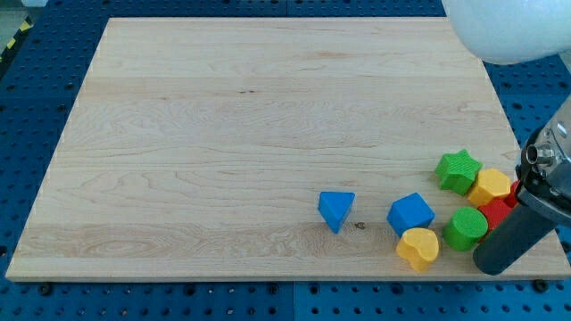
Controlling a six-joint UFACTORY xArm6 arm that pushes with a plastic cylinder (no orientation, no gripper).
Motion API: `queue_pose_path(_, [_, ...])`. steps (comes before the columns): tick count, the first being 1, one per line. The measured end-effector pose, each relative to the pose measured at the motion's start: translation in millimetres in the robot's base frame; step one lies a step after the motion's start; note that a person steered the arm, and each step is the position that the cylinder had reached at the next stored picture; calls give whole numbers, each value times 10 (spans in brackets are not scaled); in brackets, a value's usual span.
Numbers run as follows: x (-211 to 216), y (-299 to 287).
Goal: Place the blue cube towards center of the board
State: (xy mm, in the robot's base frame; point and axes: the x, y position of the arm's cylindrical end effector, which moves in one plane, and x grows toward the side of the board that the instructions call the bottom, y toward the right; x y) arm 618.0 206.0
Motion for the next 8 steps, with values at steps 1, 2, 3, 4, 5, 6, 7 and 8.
queue_pose_path(1, [2,-41])
queue_pose_path(2, [0,-60])
queue_pose_path(3, [-70,-77])
queue_pose_path(4, [-101,-86])
queue_pose_path(5, [-101,-195])
queue_pose_path(6, [-100,-362])
queue_pose_path(7, [-100,-504])
queue_pose_path(8, [-140,-561])
